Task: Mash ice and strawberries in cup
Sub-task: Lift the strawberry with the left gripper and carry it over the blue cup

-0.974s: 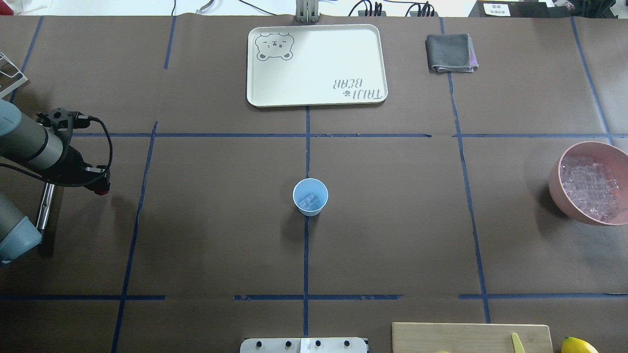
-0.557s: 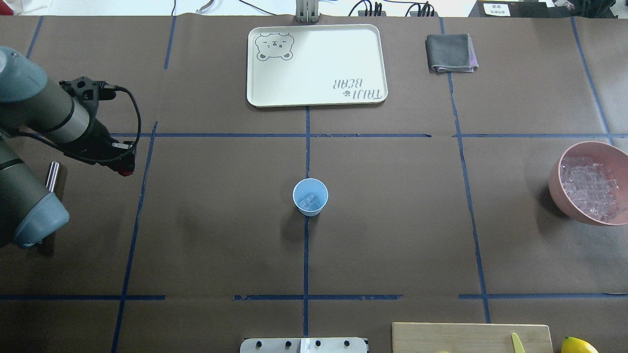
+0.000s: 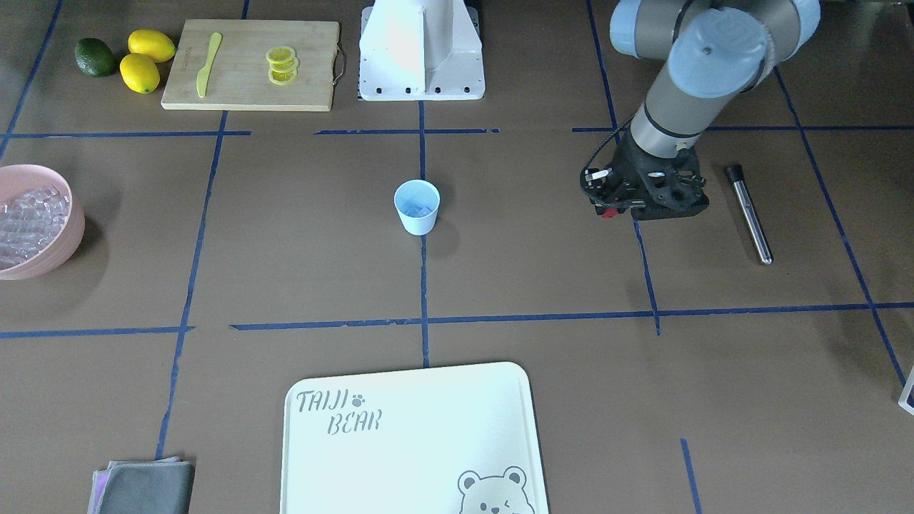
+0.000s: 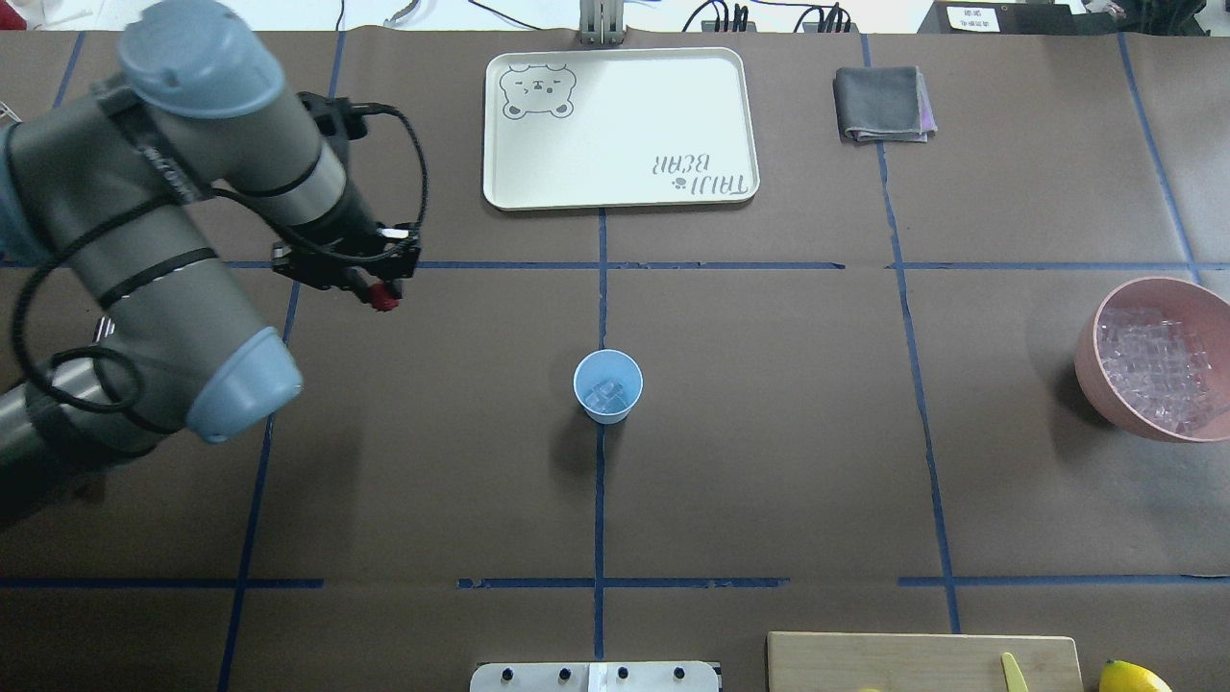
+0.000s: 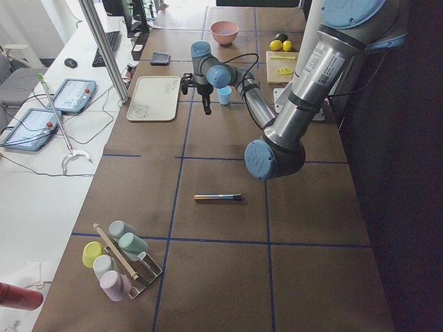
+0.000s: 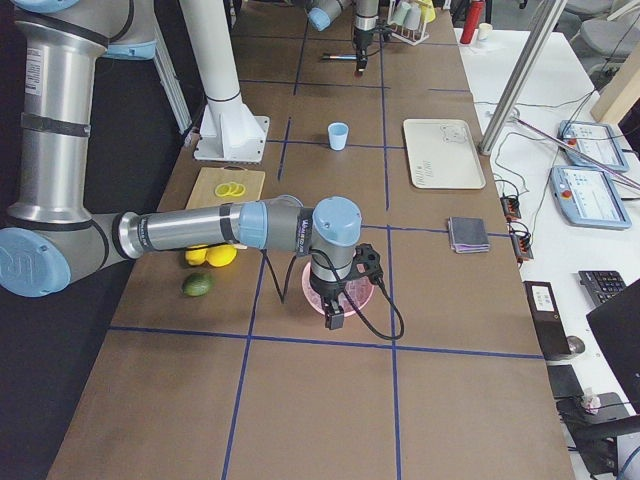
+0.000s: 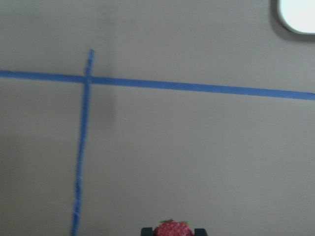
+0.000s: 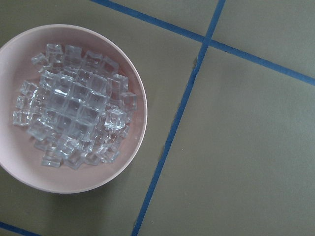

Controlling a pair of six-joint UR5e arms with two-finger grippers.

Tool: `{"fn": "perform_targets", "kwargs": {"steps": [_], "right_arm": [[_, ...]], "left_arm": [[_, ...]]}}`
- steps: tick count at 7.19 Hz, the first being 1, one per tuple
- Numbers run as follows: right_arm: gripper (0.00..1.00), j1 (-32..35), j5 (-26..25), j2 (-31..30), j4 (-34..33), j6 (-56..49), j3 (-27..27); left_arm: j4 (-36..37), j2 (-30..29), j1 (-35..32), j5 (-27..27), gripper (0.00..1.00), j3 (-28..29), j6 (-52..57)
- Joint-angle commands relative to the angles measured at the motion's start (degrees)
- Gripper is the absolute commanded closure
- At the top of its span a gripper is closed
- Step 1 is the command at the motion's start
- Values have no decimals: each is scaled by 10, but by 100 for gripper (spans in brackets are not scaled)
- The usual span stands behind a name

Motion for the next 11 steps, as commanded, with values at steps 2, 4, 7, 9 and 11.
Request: {"fn": "perform_targets", "kwargs": {"steps": [2,4,7,9,11], "right_arm": [[1,0,-1,1,0,1,-1],[1,0,0,1,-1,1,0],[1,0,-1,0,-1,1,-1],[1,0,-1,0,-1,1,-1],[1,0,-1,0,0,1,-1]], "left_arm": [[-39,-164,78,59,100,150,-160],[-44,-172,111,73,100,151,-182],[-45,-172,127,73,94,148,-187],[-46,-168,137,72,68,148,-186],[-47,-168,145,72,28,146,-183]]}}
